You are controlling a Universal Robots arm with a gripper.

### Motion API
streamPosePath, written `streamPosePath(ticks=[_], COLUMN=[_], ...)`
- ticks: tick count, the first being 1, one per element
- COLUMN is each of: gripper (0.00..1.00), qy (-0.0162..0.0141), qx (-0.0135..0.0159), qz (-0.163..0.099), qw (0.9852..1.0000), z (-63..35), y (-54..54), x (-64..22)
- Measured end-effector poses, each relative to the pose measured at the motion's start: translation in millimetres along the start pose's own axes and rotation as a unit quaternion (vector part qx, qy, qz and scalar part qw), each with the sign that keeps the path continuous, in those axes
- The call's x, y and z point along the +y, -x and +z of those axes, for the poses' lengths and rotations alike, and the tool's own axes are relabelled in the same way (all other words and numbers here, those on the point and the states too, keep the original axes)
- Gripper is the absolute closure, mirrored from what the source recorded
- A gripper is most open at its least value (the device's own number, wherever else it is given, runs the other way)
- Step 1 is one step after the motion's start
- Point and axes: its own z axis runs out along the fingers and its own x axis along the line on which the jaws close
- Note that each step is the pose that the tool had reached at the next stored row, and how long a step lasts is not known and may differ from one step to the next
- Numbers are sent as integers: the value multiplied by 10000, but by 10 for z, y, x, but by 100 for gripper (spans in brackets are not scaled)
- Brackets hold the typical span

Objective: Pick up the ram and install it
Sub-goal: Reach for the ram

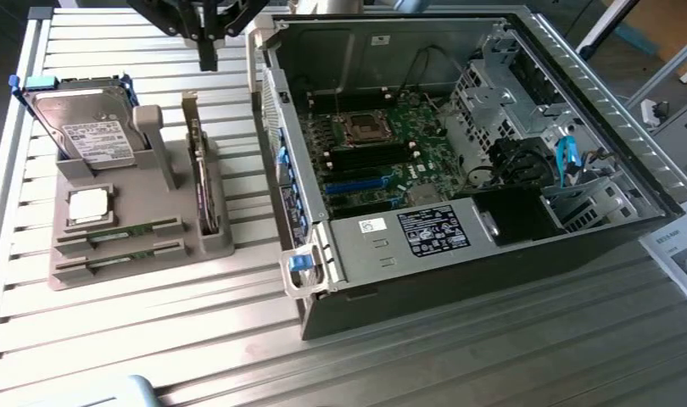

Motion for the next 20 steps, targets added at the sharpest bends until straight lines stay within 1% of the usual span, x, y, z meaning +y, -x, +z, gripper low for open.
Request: streamPosePath(ticks=[1, 3, 7, 8, 9, 11, 12, 16, 18, 20], gripper=[90, 90, 90, 90, 90, 90, 90, 90, 90, 90], qy=[0, 0, 0, 0, 0, 0, 0, 0, 0, 0], qx=[0, 1, 0, 1, 0, 0, 0, 0, 0, 0], qz=[-1, -1, 0, -1, -1, 0, 0, 0, 0, 0], qw=[10000, 10000, 10000, 10000, 10000, 10000, 10000, 10000, 10000, 10000], z=[-2, -5, -15, -17, -18, -20, -20, -20, -22, -24], y=[-77, -175, -528, -604, -656, -711, -721, -723, -720, -715], x=[-6, -13, -40, -46, -50, -53, -54, -60, -85, -150])
